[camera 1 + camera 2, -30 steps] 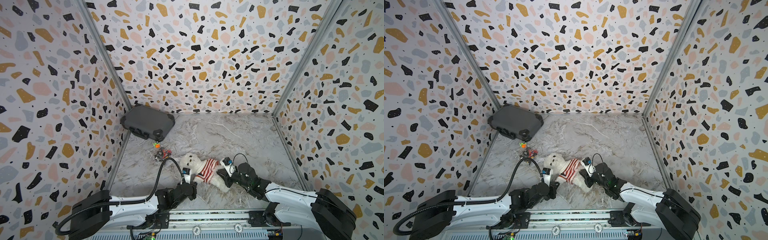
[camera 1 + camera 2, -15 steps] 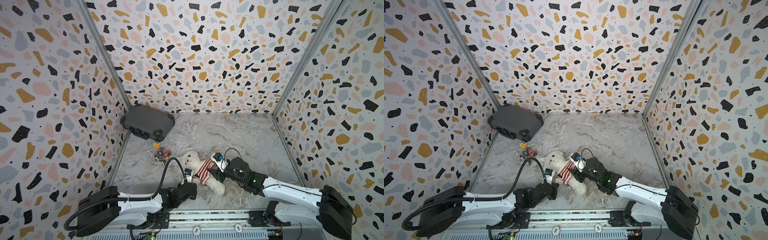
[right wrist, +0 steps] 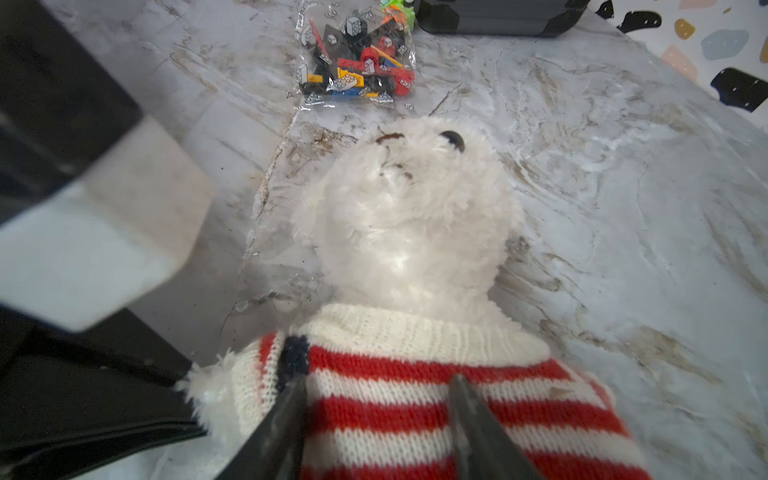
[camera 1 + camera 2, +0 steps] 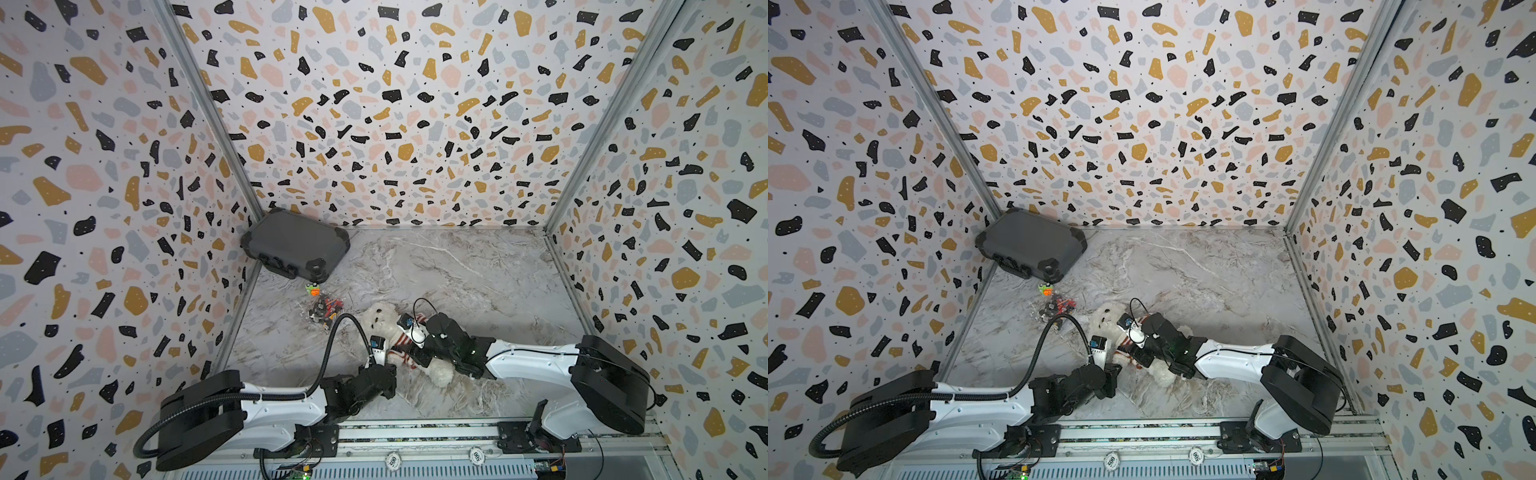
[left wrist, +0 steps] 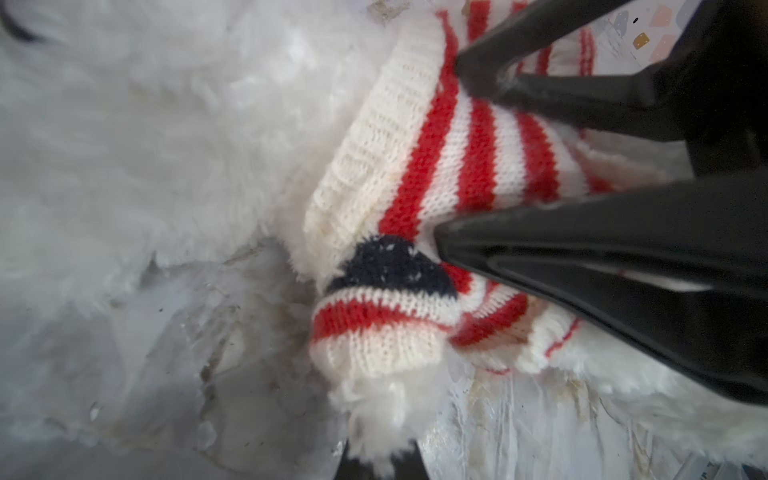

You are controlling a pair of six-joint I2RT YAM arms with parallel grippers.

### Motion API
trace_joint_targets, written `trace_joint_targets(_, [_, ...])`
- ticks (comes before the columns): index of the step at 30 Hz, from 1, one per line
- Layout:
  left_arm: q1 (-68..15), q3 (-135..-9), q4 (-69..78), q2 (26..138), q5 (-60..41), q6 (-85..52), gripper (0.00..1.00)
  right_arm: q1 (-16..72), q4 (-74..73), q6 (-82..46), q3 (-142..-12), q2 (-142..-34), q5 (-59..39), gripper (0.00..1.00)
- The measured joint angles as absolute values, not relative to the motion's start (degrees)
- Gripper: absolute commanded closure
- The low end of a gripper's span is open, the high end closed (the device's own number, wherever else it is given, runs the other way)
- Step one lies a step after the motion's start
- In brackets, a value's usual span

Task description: Dress the teddy bear

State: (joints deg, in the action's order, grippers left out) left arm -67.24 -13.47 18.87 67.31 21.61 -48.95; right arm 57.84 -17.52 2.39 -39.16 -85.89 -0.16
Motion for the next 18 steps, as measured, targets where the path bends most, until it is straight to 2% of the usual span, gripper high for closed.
trace_joint_targets(2, [-67.2,-12.9,19.9,67.5,21.6,-49.3,1.0,57.9,-17.6,2.9,-39.2,-86.3,1.2,0.63])
trace_joint_targets(6, [-67.2,-12.2,21.5,67.7,21.6,-49.8,1.0,57.8,-18.4,3.5,-39.2,-86.3,3.3,0.9])
trace_joint_targets(9, [-67.2,-12.2,22.2,68.0,21.6,-50.1,1.0,57.6,-19.2,3.5,-38.9,-86.3,3.6,1.0])
trace_joint_targets(18, [-67.2,-12.2,23.5,68.0,22.1,-50.2,1.0,54.3,-22.2,1.0,-34.4,-82.5,1.2,1.0])
